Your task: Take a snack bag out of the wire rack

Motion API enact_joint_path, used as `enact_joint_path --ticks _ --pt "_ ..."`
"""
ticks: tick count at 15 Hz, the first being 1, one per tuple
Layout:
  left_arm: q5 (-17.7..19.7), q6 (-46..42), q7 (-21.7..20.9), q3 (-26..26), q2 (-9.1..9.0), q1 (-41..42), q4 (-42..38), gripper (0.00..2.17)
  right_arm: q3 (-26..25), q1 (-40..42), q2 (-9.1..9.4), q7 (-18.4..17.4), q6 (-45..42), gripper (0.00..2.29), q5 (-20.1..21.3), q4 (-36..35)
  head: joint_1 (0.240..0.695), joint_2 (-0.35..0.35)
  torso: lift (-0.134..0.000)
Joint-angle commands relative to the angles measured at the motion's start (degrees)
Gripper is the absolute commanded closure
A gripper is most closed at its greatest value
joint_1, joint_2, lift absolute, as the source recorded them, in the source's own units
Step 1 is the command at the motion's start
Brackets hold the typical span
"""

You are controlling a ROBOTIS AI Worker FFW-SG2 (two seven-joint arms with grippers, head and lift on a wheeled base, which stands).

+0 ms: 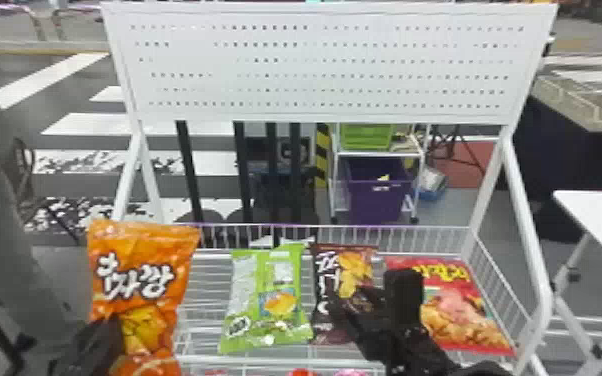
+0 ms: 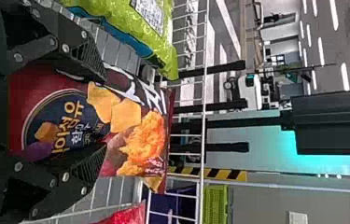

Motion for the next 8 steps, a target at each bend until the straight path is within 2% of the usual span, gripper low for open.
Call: enact_joint_path --ticks 1,5,8 --pt "0.03 0.00 0.00 0.09 0.12 -0.38 0.10 2.06 0.09 -0.20 0.05 -0.22 2.43 2.19 -1.72 -1.76 0.499 0.000 0.000" --pt "0.12 0.00 0.00 0.00 0.30 -0.73 0.80 2.06 0.09 1.29 0.05 -0.83 4.01 2.25 -1.81 -5.54 0.499 0.000 0.000" --pt "0.03 0.00 0.00 -0.09 0.30 -0.73 0.71 2.06 0.09 3.05 -0.21 -3.38 4.36 2.25 -1.55 -8.79 0.499 0.000 0.000"
